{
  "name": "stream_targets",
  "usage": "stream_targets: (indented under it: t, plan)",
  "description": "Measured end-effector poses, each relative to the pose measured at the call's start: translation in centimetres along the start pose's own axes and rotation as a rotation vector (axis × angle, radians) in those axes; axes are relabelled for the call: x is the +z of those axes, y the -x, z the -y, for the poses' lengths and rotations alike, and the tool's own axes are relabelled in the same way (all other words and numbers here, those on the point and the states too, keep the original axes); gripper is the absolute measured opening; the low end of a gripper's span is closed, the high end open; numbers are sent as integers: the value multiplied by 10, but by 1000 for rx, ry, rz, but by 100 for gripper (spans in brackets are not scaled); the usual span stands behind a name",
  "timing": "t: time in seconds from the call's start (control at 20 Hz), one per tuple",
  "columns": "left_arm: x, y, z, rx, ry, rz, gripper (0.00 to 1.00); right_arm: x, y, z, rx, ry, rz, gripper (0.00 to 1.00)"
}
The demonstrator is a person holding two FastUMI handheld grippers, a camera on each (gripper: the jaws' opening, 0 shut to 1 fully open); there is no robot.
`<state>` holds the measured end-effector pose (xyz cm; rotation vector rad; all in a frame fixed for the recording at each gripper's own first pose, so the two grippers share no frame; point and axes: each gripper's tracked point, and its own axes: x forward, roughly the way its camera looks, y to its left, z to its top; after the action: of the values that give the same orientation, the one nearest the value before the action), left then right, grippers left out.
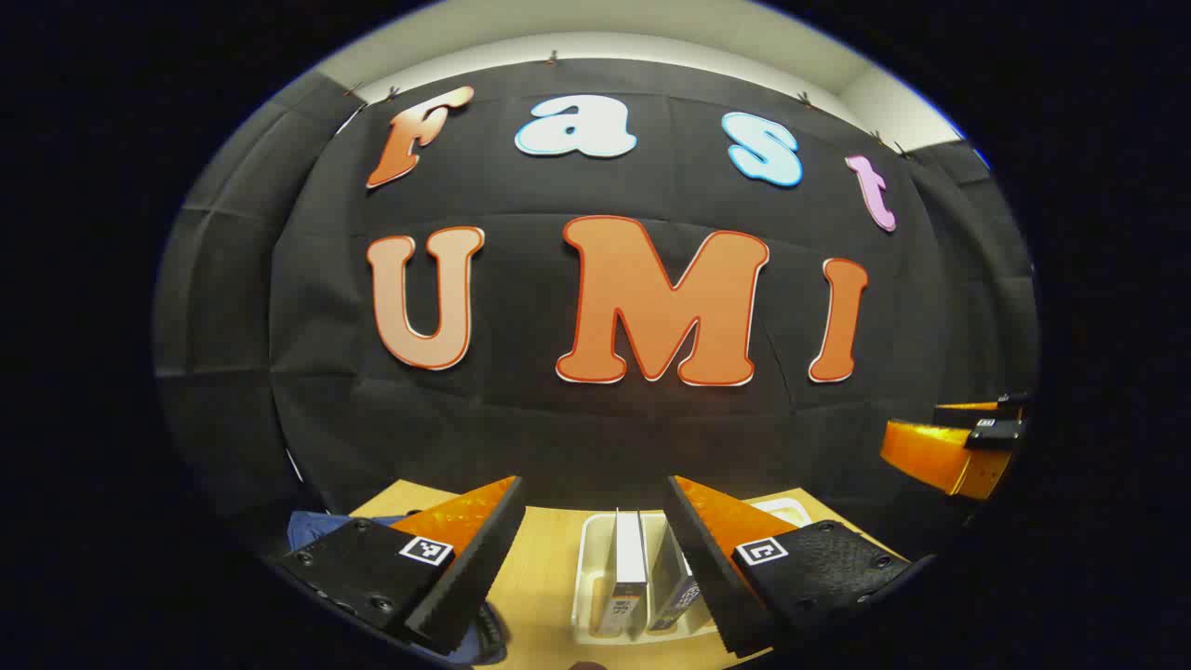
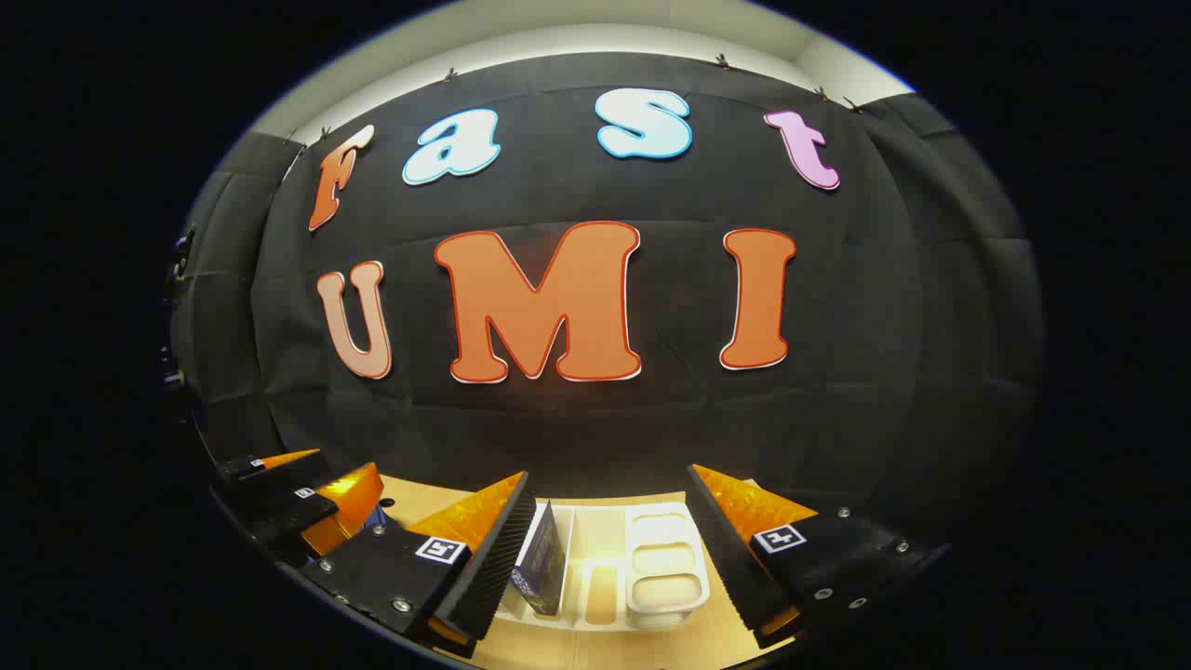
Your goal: Open the schoolbag, grab two books from the bookshelf and put them into the schoolbag.
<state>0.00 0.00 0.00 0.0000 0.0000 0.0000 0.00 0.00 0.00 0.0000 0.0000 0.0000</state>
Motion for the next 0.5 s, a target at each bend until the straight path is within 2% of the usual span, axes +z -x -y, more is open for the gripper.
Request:
stream_targets:
  t: [0.05,0.1,0.25,0.35,0.5]
  plan:
    - [-4,-2,-2,6,14,-18,92,3,-1,2,-7,25,15,96]
    - [-5,-3,-3,9,13,-30,94,7,-2,5,-22,31,22,96]
    - [5,-7,-7,20,44,3,94,1,1,-5,15,18,-11,96]
    - [4,-5,-4,10,65,5,94,7,4,2,-8,58,24,96]
    - [8,-5,-3,9,28,27,93,10,9,0,-7,54,49,96]
